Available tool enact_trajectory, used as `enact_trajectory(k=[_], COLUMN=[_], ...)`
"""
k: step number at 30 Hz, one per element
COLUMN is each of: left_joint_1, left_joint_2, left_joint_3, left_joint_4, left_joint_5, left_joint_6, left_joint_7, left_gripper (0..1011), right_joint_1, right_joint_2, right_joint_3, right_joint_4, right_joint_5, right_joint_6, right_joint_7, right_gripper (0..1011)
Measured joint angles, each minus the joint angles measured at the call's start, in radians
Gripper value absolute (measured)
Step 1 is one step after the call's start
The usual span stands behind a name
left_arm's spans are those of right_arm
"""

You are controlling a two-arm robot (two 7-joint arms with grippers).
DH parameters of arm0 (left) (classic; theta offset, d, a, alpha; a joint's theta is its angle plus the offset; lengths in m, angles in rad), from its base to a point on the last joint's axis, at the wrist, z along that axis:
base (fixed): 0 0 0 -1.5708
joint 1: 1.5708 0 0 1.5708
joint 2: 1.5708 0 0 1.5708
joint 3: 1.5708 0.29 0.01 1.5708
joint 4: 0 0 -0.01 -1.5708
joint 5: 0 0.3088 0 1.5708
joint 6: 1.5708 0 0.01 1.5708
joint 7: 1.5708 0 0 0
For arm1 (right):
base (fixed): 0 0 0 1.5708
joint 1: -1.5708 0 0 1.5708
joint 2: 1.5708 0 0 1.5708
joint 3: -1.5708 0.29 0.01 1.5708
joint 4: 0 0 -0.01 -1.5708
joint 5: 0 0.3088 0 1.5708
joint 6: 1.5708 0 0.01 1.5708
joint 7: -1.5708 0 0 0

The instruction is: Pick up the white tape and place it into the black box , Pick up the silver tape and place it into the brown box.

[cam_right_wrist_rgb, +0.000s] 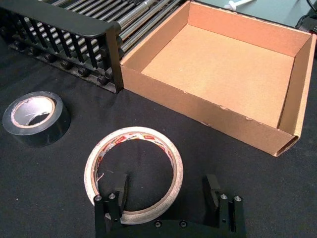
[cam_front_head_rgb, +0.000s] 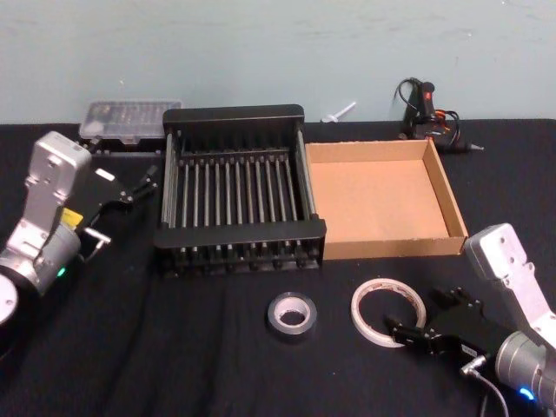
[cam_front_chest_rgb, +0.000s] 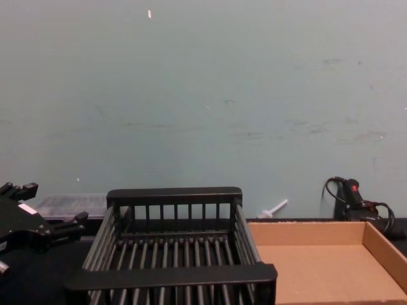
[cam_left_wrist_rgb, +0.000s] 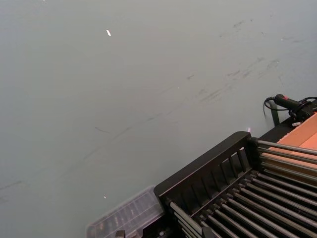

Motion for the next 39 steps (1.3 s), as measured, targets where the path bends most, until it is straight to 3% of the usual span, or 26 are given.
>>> enact_trajectory(k=[5,14,20,21,28,39], left_joint_1=[0.0,0.0,0.0,0.0,0.0,0.0], left_joint_2=[0.0,0.0,0.0,0.0,0.0,0.0], left_joint_3=[0.0,0.0,0.0,0.0,0.0,0.0], left_joint_4=[0.0,0.0,0.0,0.0,0.0,0.0], left_joint_5=[0.0,0.0,0.0,0.0,0.0,0.0], left_joint_6=[0.0,0.0,0.0,0.0,0.0,0.0], left_joint_7=[0.0,0.0,0.0,0.0,0.0,0.0], left_gripper=[1001,1001,1001,1001,1001,1001], right_joint_1=[0.0,0.001,0.001,0.001,0.001,0.001], right_joint_2=[0.0,0.001,0.002,0.002,0.002,0.002], right_joint_3=[-0.001,-0.001,-0.001,-0.001,-0.001,-0.001], right_joint_4=[0.0,-0.001,-0.001,-0.001,-0.001,-0.001], right_joint_5=[0.001,0.002,0.003,0.003,0.003,0.003], right_joint_6=[0.0,-0.001,-0.001,-0.001,-0.002,-0.002], right_joint_7=[0.0,-0.002,-0.002,-0.002,-0.002,-0.002], right_gripper=[916,676,473,403,211,134])
